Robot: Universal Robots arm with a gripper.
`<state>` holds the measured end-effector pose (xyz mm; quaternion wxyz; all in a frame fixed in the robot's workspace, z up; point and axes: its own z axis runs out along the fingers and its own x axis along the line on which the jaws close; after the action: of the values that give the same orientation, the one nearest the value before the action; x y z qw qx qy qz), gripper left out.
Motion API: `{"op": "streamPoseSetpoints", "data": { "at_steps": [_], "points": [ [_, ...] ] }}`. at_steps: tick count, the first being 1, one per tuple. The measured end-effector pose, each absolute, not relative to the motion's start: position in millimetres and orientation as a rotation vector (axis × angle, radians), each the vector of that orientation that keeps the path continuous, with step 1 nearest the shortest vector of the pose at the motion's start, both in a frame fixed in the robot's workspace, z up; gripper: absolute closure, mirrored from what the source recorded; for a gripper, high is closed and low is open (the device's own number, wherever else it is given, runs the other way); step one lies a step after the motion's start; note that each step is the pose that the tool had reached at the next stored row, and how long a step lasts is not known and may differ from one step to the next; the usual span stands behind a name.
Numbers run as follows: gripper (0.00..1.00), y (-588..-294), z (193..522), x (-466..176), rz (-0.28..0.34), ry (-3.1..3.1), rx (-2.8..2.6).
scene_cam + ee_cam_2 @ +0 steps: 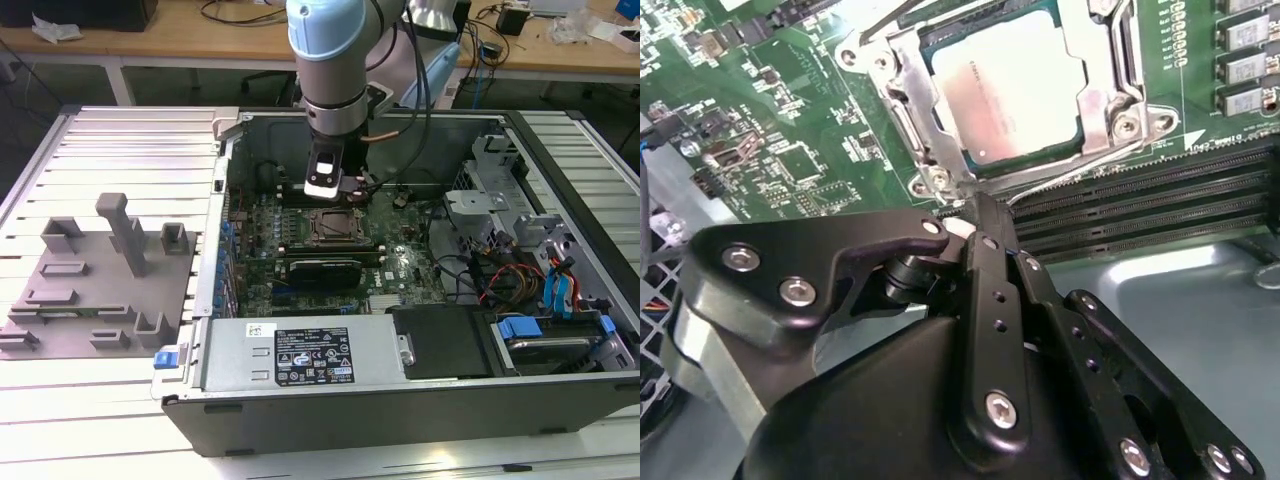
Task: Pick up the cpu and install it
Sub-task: 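Install the first cpu locking lever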
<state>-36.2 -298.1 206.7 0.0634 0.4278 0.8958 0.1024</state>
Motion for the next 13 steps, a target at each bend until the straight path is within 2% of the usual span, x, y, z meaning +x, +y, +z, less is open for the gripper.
{"op": "streamPoseSetpoints", "data": {
  "at_steps": [6, 13],
  "points": [
    [0.89, -298.1, 228.1, -36.2, 0.310, 2.715, 1.277],
    [0.89, -298.2, 230.2, -36.2, 0.312, 2.731, 1.247]
  ]
}}
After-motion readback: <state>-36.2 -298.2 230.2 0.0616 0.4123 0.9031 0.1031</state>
